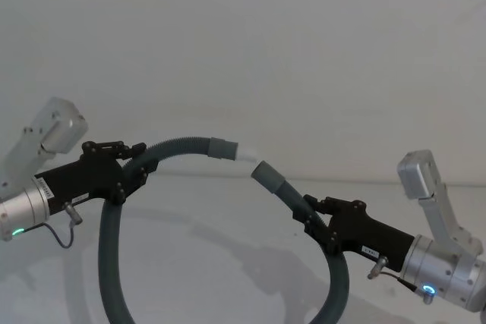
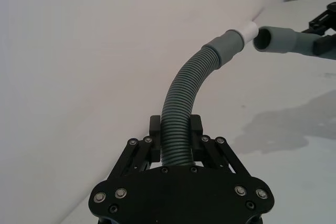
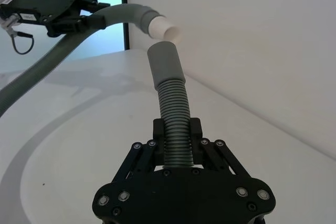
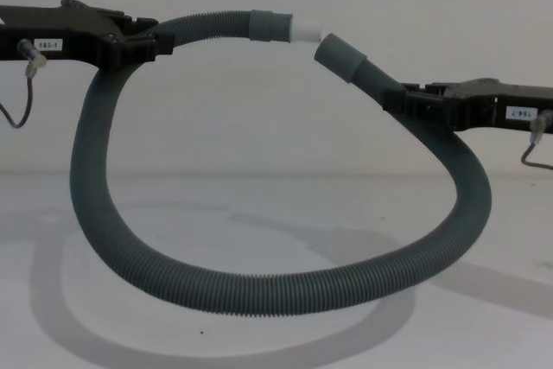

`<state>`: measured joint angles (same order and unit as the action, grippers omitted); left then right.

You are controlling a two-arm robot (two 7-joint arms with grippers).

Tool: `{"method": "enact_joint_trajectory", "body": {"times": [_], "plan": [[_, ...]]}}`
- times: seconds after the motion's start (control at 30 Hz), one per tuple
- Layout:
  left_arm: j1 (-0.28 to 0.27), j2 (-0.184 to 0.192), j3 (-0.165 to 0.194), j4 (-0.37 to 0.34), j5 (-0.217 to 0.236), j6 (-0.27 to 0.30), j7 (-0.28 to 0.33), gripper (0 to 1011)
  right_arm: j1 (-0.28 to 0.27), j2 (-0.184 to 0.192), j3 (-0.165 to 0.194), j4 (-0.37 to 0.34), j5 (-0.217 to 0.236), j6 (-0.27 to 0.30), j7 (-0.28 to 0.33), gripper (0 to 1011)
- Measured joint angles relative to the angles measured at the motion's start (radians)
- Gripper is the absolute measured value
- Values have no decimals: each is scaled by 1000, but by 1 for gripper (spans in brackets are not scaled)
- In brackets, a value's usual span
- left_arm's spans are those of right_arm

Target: Use both hands to pick up one end of the pipe from the table, align the ends, and insert them.

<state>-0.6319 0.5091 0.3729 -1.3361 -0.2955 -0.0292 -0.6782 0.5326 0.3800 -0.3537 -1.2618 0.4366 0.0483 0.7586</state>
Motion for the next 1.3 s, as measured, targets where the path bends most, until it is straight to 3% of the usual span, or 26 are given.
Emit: {"method": "enact_joint_trajectory", "body": {"times": [0.57,1.3], "plan": [[45,48,-1,-88,-17,39,15,288,3,16,-4,-13,12,12,-18,253],[20,66,21,-84,-21,46,14,288,9,47,-22,-17,23,-15,5,255]]}}
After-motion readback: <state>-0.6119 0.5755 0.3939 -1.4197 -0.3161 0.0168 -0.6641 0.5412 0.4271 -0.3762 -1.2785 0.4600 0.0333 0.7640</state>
